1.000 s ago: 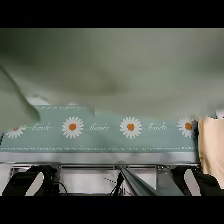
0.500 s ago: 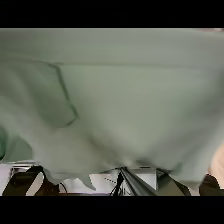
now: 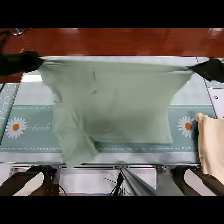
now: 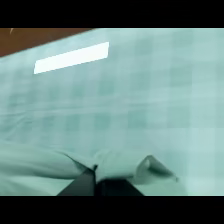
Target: Fold the shirts.
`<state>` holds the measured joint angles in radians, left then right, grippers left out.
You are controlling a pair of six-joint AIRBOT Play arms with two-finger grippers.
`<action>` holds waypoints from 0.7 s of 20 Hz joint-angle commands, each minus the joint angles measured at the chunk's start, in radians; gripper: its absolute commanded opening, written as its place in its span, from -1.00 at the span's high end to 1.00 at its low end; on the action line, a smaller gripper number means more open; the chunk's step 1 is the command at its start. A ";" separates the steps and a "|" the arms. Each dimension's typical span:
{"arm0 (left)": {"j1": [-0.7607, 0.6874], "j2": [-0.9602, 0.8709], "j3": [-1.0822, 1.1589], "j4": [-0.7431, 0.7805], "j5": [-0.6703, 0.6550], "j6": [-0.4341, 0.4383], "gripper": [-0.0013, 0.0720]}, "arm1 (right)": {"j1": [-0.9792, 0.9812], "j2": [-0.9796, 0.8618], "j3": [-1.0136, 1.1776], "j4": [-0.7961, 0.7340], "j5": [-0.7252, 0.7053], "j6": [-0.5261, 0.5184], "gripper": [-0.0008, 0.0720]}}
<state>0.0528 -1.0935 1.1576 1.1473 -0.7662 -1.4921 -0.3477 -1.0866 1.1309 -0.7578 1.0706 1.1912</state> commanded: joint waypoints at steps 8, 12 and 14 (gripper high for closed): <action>-0.032 -0.562 0.198 -0.161 0.217 -0.005 0.91 | 0.143 -0.784 0.483 0.070 -0.124 0.122 0.92; -0.024 -0.657 0.261 -0.161 0.206 -0.005 0.91 | 0.144 -0.835 0.557 0.067 -0.117 0.140 0.92; -0.024 -0.672 0.266 -0.161 0.188 -0.005 0.91 | 0.143 -0.835 0.557 0.066 -0.123 0.140 0.92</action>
<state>0.0277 -1.7176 1.3979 0.9897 -0.5583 -1.4975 -0.2073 -1.8908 1.6558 -0.6903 0.9539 1.3144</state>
